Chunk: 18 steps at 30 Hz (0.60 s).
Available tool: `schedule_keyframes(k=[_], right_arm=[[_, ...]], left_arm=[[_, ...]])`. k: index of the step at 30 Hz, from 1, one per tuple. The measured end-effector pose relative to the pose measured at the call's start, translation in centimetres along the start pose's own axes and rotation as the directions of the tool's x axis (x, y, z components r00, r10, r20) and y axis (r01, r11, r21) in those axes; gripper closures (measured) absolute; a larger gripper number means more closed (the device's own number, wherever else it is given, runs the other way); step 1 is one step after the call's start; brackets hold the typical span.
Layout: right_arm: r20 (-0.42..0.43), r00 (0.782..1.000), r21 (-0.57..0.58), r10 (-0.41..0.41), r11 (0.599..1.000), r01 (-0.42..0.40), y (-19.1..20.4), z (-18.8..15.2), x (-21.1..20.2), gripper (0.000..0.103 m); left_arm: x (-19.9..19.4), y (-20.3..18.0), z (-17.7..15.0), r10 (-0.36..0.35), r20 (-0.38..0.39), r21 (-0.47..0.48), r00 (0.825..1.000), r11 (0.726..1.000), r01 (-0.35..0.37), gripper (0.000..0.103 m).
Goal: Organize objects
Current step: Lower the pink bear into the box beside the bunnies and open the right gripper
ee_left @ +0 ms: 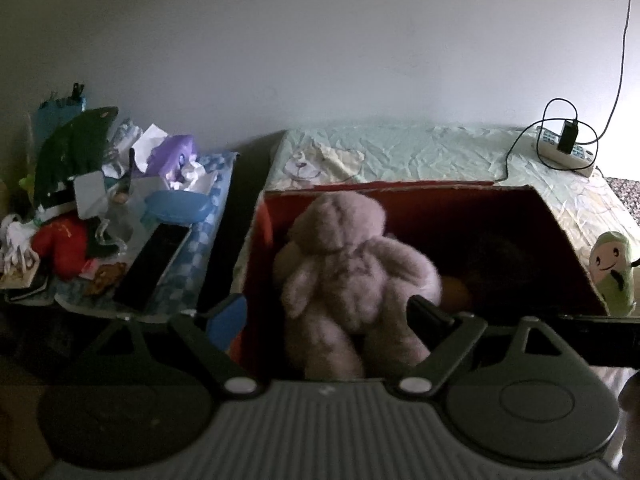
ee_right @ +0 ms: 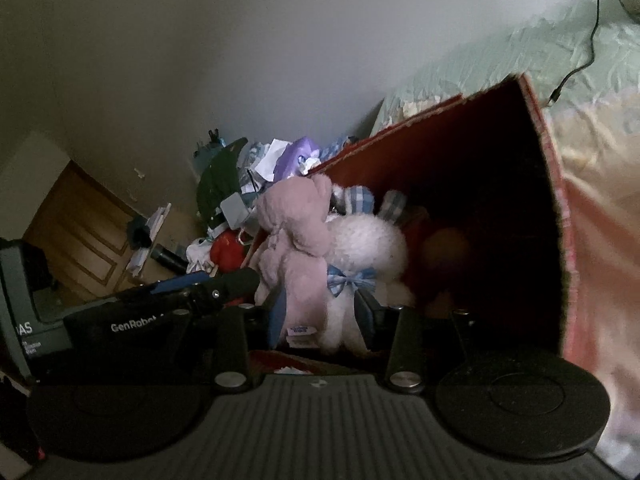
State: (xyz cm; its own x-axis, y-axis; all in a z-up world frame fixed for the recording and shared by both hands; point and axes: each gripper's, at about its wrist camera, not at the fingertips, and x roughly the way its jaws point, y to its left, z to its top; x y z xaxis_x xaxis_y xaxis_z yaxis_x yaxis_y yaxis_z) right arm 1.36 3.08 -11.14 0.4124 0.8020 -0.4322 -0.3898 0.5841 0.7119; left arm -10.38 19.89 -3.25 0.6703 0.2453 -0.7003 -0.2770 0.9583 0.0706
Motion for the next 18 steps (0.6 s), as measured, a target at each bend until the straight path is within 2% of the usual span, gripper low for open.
schedule_keyframes(k=[6,10,18], right_arm=[[0.029,0.999,-0.009,-0.022,1.0,0.023,-0.6,-0.1,-2.3,0.063],[0.048,0.998,-0.021,-0.029,0.999,0.03,-0.7,-0.3,-3.7,0.061],[0.07,0.997,-0.013,-0.031,0.999,0.032,-1.5,-0.7,-5.7,0.061]], left_arm=[[0.1,-3.0,0.1,0.005,-0.032,0.022,0.999,1.0,-0.004,0.014],[0.2,-4.4,0.2,0.001,-0.051,0.023,0.999,1.0,0.001,0.014],[-0.2,-7.1,0.5,0.008,-0.046,0.056,0.999,0.998,-0.005,0.014]])
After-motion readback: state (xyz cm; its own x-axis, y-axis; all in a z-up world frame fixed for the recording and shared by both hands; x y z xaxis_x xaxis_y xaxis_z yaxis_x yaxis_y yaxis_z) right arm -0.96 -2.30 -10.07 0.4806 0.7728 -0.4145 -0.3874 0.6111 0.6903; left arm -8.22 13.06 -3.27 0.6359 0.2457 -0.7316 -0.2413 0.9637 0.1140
